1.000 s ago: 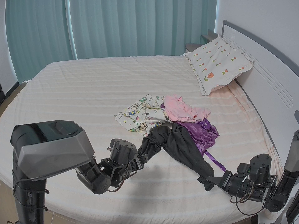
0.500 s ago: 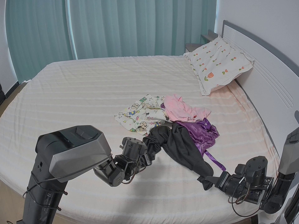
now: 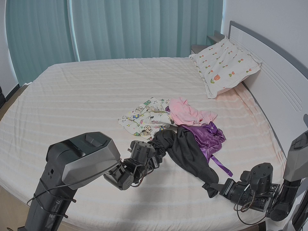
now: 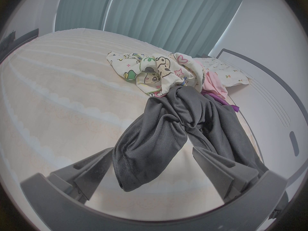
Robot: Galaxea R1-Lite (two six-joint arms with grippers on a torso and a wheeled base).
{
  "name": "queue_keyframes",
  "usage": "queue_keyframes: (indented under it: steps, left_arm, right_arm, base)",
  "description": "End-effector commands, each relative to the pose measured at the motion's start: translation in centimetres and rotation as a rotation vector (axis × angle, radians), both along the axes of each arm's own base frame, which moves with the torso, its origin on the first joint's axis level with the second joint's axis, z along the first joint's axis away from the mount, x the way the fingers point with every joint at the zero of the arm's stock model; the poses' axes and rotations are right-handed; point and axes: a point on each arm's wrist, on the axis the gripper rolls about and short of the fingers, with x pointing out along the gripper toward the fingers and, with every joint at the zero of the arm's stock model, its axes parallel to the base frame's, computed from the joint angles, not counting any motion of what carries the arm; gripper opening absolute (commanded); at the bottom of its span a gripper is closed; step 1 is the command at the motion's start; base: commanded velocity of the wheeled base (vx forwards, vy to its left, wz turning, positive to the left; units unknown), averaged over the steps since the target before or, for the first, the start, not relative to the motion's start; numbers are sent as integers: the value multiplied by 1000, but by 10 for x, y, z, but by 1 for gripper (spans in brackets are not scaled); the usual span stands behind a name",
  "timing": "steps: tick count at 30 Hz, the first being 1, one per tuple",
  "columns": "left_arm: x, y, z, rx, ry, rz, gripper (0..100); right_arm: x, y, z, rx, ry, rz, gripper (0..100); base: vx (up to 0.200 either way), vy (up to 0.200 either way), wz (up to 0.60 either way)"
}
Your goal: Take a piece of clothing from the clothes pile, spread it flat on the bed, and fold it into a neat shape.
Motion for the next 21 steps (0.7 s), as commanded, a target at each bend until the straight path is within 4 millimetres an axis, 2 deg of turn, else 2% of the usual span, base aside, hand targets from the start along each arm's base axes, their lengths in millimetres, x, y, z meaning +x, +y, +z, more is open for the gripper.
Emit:
queue_keyframes:
  steps: [1,8,9,14,19,21]
  left_arm:
    - [1,-1,2,0,-7,-3,100]
    - [2,-1,3,27,-20,-23,100]
    - [2,-2,2,28,-18,-23,0]
    - [2,-2,2,25,-18,-17,0]
    - [-2,7,-1,14,-8,102,0]
    - [-8,12,4,-11,7,125,0]
  right_arm:
    - [-4,-3,1,-2,4,0,0]
    - [-4,-3,5,6,-11,0,0]
    - [-4,-3,5,6,-11,0,0]
    - [-4,-3,5,7,-12,0,0]
    - [-4,-3,6,10,-17,0,0]
    - [-4,-3,8,18,-30,-5,0]
  base:
    - [0,0,0]
    - [0,0,0]
    - [0,0,0]
    - [0,0,0]
    - [0,0,0]
    - [0,0,0]
